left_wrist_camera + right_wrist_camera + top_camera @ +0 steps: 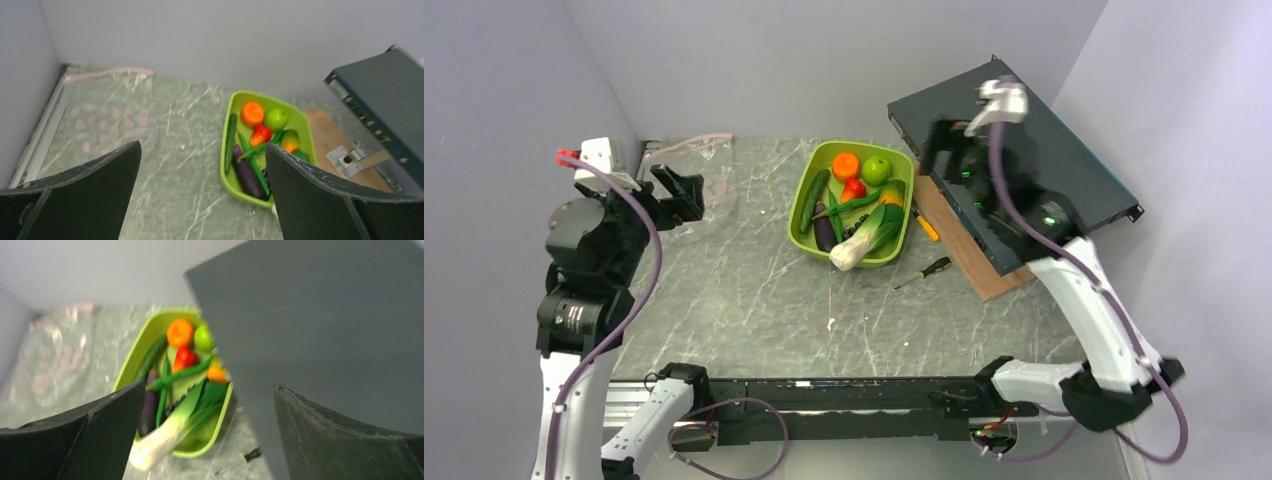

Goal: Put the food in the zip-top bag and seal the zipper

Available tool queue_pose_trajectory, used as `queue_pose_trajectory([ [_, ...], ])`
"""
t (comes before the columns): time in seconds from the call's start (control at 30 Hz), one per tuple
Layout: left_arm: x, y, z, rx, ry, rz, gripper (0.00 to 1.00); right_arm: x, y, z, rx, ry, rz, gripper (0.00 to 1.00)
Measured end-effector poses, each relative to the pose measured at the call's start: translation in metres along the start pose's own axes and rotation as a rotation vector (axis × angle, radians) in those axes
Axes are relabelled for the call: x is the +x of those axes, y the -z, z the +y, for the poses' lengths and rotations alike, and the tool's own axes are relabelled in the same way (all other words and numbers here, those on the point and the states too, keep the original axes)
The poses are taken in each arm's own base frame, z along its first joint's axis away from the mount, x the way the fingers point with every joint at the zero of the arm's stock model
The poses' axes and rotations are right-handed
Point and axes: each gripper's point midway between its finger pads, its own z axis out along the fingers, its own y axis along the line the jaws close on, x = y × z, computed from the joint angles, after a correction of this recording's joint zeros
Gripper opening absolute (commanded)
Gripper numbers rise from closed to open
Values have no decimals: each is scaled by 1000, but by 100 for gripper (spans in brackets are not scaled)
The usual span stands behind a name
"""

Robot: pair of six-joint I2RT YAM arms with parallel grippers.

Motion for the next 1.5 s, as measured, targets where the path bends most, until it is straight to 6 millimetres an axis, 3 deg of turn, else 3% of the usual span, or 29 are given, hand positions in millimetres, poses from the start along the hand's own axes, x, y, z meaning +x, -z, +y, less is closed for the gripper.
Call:
queue_pose_trajectory([
  [0.1,28,-12,14,-57,-3,83,100,48,-18,44,-36,115,141,100],
  [0.23,61,-33,29,-129,-16,203,100,101,-15,128,-191,257,243,100],
  [0.33,90,-52,43,-177,-24,294,100,140,-9,165,-277,324,321,100],
  [0.4,115,-63,57,-215,-19,368,100,158,-9,172,-298,350,359,100],
  [0.53,179,-77,113,-340,49,561,98,199,-4,166,-317,384,438,100],
  [0.63,219,-91,140,-382,111,694,97,234,10,154,-356,382,513,100],
  [0.73,256,-111,151,-369,157,813,100,255,26,146,-396,362,573,100],
  [0.83,284,-129,160,-363,167,891,100,261,35,145,-431,326,590,100],
  [0.93,294,-150,169,-358,148,919,100,262,42,145,-453,293,588,100],
  [1.1,283,-186,181,-350,95,873,100,264,50,136,-452,263,588,100],
  [1.27,281,-203,189,-327,30,853,100,261,57,128,-454,244,580,100],
  [1.4,301,-211,192,-293,-12,903,99,255,59,127,-456,227,570,100],
  [1.5,325,-212,192,-268,-28,961,91,252,60,127,-449,230,580,100],
])
